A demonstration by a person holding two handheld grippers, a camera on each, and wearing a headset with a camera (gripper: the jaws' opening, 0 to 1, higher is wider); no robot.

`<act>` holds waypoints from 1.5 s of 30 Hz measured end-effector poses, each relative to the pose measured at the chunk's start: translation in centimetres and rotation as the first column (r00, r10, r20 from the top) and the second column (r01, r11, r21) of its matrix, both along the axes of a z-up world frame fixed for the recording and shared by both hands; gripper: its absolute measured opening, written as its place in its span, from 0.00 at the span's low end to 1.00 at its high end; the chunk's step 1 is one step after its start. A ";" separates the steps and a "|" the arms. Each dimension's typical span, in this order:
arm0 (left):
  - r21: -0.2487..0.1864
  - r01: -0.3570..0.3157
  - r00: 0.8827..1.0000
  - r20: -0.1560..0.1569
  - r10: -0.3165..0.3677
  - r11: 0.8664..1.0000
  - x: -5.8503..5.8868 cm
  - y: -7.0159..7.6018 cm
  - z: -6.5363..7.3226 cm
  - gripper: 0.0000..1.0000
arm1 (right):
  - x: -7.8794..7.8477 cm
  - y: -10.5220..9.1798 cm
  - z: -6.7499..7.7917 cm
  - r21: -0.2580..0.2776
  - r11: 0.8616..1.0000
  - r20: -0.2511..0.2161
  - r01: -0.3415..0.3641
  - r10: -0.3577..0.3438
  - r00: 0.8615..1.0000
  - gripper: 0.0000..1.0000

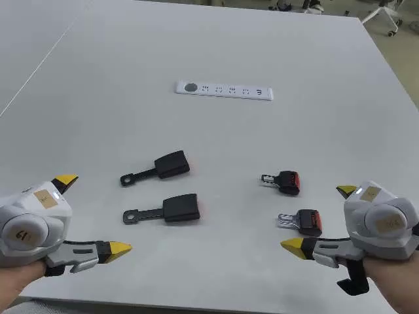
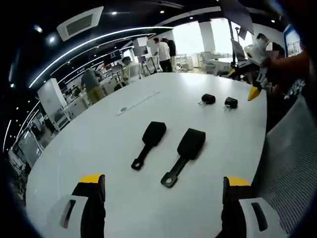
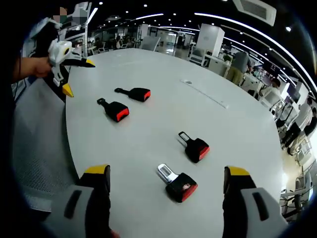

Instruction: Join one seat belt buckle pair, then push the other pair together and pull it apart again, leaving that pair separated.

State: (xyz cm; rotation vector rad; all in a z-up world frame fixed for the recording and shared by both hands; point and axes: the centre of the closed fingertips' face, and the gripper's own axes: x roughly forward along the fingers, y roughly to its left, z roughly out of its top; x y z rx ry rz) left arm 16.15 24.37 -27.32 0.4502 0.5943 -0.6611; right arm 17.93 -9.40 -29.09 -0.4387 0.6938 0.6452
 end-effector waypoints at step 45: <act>0.015 -0.035 0.999 0.017 0.035 0.999 -1.0 0.8 0.8 1.00 | -0.2 1.0 0.6 0.001 0.999 0.016 -0.036 0.036 0.999 0.91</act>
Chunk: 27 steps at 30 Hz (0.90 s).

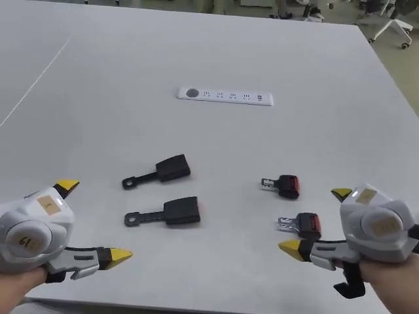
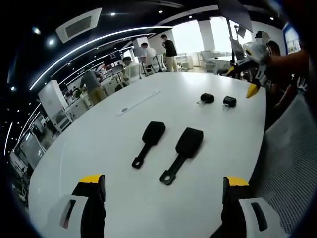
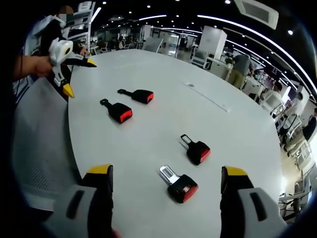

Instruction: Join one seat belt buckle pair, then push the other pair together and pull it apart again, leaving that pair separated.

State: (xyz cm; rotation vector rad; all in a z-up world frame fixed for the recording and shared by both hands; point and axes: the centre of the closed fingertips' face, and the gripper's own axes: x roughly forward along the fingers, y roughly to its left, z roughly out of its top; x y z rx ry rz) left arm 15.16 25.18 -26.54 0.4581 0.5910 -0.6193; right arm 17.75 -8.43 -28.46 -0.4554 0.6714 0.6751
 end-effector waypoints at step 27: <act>-0.003 -0.001 1.000 0.004 0.001 1.000 0.2 -0.1 0.0 1.00 | 0.1 0.7 -0.1 -0.021 1.000 0.021 -0.018 0.018 1.000 0.99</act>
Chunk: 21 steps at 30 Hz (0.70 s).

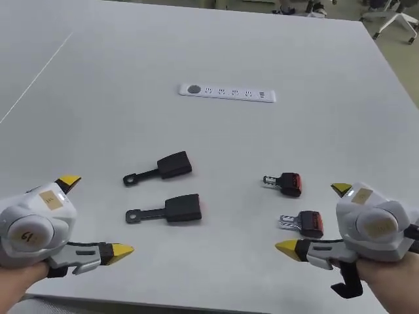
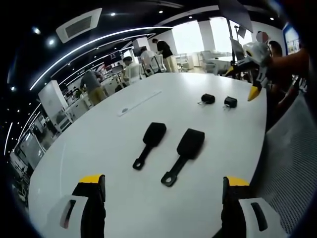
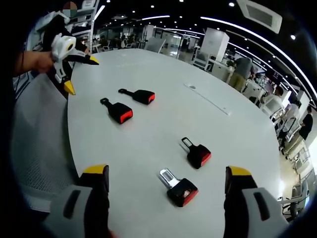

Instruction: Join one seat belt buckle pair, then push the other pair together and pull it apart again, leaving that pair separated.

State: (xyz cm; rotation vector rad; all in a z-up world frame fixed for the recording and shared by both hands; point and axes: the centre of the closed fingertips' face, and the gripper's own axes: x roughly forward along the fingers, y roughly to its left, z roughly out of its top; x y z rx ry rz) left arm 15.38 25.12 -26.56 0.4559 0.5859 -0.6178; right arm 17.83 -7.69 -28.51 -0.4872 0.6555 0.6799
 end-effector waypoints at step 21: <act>0.001 0.022 1.000 0.007 -0.022 1.000 0.8 -0.2 0.0 0.94 | -0.1 -0.2 0.1 -0.020 1.000 0.003 -0.015 0.015 1.000 0.92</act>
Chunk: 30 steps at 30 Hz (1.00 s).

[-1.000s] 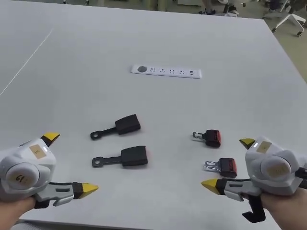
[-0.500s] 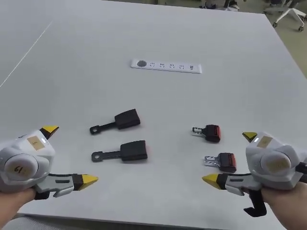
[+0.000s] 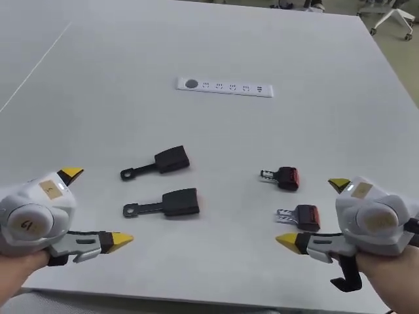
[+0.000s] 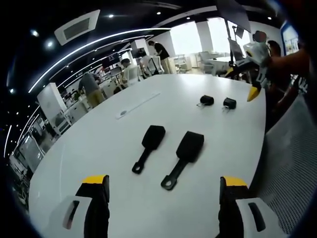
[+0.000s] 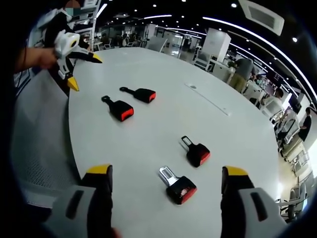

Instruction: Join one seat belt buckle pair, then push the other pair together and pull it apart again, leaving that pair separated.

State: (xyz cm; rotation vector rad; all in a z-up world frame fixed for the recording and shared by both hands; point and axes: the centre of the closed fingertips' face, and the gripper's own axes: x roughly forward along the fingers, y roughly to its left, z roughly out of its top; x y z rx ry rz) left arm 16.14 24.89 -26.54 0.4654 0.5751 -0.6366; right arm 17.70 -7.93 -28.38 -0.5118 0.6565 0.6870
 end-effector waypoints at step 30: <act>0.014 0.165 0.986 0.003 -0.165 0.986 1.0 -3.7 -0.2 0.46 | -0.1 -0.4 -0.3 -0.064 0.995 -0.007 -0.077 0.077 0.997 0.79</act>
